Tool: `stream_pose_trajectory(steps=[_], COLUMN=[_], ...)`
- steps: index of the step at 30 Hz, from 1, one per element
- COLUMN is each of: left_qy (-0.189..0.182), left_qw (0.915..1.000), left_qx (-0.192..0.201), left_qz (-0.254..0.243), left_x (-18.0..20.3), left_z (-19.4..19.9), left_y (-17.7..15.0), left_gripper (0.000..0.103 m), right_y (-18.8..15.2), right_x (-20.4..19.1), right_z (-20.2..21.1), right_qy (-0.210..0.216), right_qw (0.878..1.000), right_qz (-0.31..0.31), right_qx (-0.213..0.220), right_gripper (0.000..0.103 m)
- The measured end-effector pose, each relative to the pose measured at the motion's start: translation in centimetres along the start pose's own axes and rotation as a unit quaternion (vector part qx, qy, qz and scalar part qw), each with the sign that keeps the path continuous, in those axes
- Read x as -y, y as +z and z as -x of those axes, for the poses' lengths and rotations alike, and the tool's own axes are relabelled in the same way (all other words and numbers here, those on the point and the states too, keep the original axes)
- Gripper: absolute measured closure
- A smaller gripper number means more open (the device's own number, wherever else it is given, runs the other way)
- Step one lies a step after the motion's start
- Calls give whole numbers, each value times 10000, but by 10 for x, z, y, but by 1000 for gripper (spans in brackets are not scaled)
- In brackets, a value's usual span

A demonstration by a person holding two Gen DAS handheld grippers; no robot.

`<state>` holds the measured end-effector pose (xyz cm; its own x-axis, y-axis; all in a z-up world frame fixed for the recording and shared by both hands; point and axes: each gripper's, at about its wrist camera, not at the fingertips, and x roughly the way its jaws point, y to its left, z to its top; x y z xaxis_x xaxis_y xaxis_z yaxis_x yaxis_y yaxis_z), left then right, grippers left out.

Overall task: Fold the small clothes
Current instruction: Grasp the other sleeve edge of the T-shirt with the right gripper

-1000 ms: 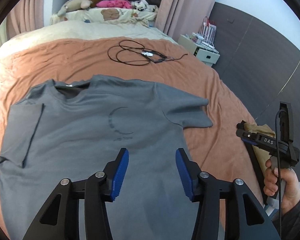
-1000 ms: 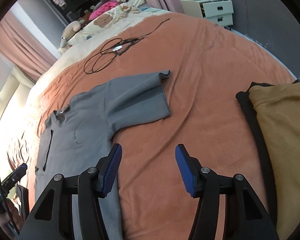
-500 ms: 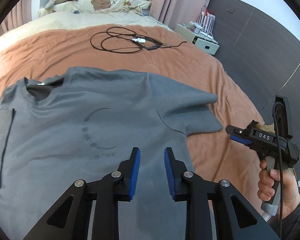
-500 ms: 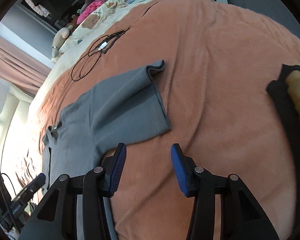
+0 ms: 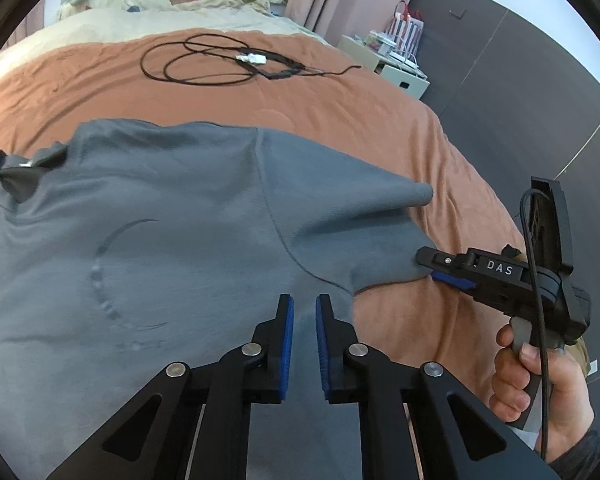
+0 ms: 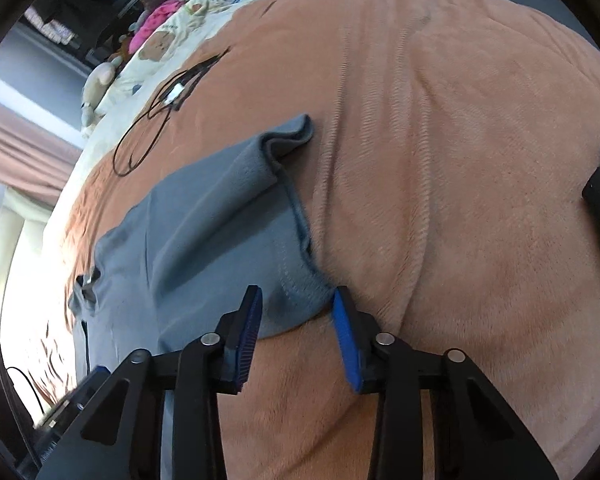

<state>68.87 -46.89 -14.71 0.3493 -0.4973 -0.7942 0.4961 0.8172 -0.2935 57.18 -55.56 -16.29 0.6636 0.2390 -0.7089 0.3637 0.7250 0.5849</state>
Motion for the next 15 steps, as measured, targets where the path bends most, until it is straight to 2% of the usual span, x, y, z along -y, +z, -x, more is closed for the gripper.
stream_pose_trajectory(steps=[3,6,7,15], left_qy=[-58,-176,-223,-424], left_qw=[10000,9997,9996,9976], left_qx=[-75,-155,-147,-223], left_qz=[13,30,75,508], left_x=[5,10,10,0], left_z=[-12,-24,-25,-47], left_y=[-2,-3,-3,-4], left_gripper=[96,97,97,97], right_y=[3,7,8,12], right_x=[-1,-4,-6,-43], right_z=[-2,-4,-2,36], right_qy=[-16,-25,37,387], right_qw=[10000,10000,10000,9958], right_qz=[-36,22,51,721], right_qx=[16,11,29,413], right_gripper=[74,93,95,96])
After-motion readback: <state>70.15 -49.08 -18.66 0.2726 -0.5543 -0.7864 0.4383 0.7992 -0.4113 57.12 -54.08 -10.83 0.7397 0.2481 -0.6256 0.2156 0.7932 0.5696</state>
